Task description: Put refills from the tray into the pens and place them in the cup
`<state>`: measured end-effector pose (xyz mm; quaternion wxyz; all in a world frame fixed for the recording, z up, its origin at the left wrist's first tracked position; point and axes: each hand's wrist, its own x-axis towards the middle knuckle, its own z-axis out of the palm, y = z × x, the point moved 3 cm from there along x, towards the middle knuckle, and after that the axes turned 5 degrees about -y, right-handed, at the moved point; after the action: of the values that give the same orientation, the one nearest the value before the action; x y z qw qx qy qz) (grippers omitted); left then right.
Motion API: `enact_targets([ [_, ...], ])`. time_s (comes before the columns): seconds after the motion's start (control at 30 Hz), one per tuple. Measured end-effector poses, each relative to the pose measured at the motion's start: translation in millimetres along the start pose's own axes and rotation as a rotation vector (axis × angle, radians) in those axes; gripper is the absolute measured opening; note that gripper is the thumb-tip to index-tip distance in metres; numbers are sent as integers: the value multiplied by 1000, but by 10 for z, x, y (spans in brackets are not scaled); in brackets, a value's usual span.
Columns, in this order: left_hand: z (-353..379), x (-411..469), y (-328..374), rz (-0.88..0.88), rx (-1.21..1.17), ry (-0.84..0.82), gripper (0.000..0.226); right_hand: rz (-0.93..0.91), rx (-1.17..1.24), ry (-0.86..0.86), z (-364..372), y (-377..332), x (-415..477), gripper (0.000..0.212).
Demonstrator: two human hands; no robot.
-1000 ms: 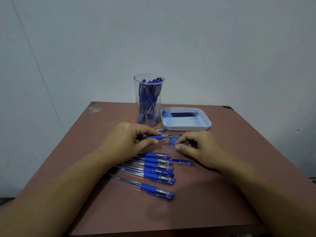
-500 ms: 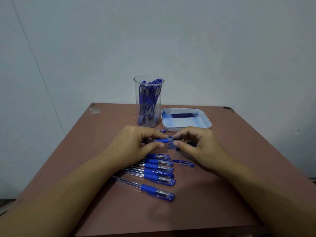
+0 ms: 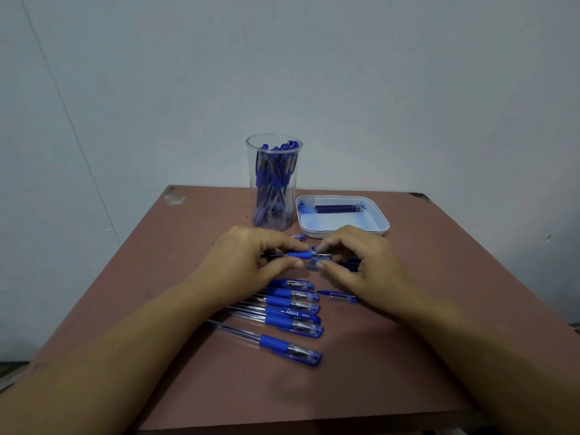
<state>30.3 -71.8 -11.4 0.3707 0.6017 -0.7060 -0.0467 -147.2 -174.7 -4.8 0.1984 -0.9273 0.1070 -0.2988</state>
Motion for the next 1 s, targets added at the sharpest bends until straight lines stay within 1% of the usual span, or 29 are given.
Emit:
enact_targets([
  [0.07,-1,-6,-11,-6,12,-12,38,-16,-13,5,11,8,17,10],
  [0.2,-16,-6,15,-5,8,8,34,-9,-23,4,13,43,5,27],
  [0.33,-13,-3,50,7,13,-1,32,-28,-48,13,18,39,12,16],
  [0.43,-13,-5,48,10,9,-4,35,-32,-56,-6,16,40,13,25],
  [0.53,-17,-4,40,12,-5,10,35,6,9,-2,-6,15,-16,35],
  [0.6,-21,-6,49,14,-4,12,34,-26,-18,11,-10,2,-13,29],
  [0.67,-25,-7,61,13,-1,8,34,-28,-39,9,-4,15,-3,13],
  [0.7,-24,-8,60,10,-1,7,34,-20,-48,6,-5,21,1,11],
  [0.77,-17,-8,54,10,-4,5,35,-20,-63,-1,0,40,-6,22],
  [0.83,-14,-7,49,19,-10,16,35,-4,-36,-3,-1,35,-16,27],
  [0.87,-13,-5,48,23,-13,20,35,-3,-32,-1,-2,28,-17,27],
  [0.97,-4,-3,31,24,-7,14,35,-29,-68,-4,-2,18,-5,13],
  [1.0,-2,-3,25,23,-3,11,35,-28,-72,-5,-1,13,1,16],
])
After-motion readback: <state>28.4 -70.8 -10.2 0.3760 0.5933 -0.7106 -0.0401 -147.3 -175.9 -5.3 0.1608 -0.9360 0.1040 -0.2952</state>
